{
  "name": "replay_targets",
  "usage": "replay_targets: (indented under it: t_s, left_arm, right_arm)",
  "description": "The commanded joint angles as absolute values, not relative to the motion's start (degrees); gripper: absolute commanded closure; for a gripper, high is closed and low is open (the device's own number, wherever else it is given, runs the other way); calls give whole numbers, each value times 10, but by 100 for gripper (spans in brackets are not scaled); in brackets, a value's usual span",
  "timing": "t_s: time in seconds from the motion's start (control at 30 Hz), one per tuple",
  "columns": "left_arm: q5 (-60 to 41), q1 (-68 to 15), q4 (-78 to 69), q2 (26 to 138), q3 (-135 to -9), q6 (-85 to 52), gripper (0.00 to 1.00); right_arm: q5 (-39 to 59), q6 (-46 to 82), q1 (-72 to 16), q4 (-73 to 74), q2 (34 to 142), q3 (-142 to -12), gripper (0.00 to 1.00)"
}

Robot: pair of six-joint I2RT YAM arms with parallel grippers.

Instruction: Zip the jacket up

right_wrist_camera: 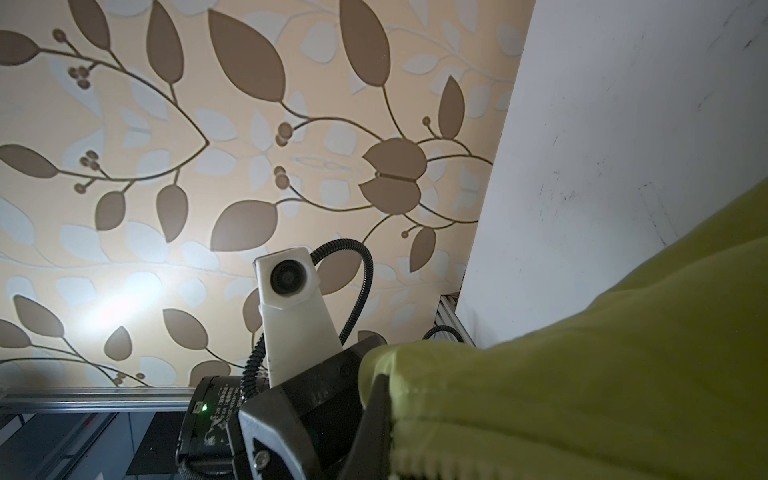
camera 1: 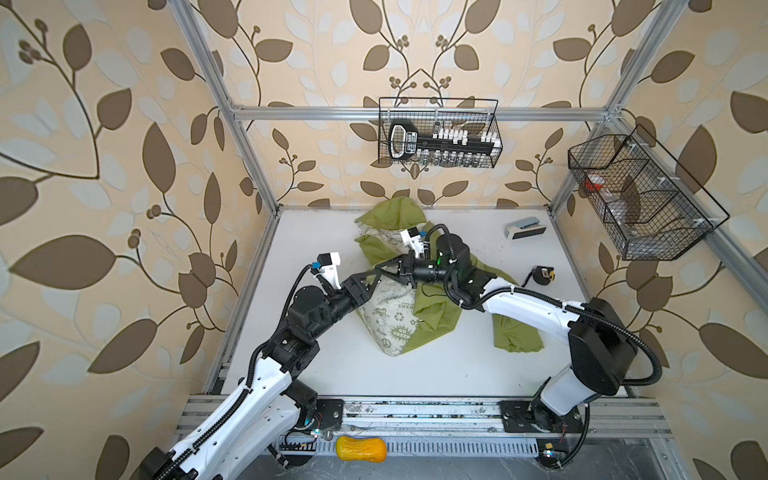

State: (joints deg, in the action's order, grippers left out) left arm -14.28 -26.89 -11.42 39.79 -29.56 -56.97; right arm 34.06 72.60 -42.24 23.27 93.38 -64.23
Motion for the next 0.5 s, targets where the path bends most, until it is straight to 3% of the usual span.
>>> replay_targets:
  t_s: [0.0,0.47]
  left_arm:
    - [-138,-264,-122,395,-305,-557,60]
    - [-176,-261,-118,421,-316,-545,75]
  right_arm:
    - [340,722,-420,232,913,-630,100]
    - [340,712,-414,221,907,-624,100]
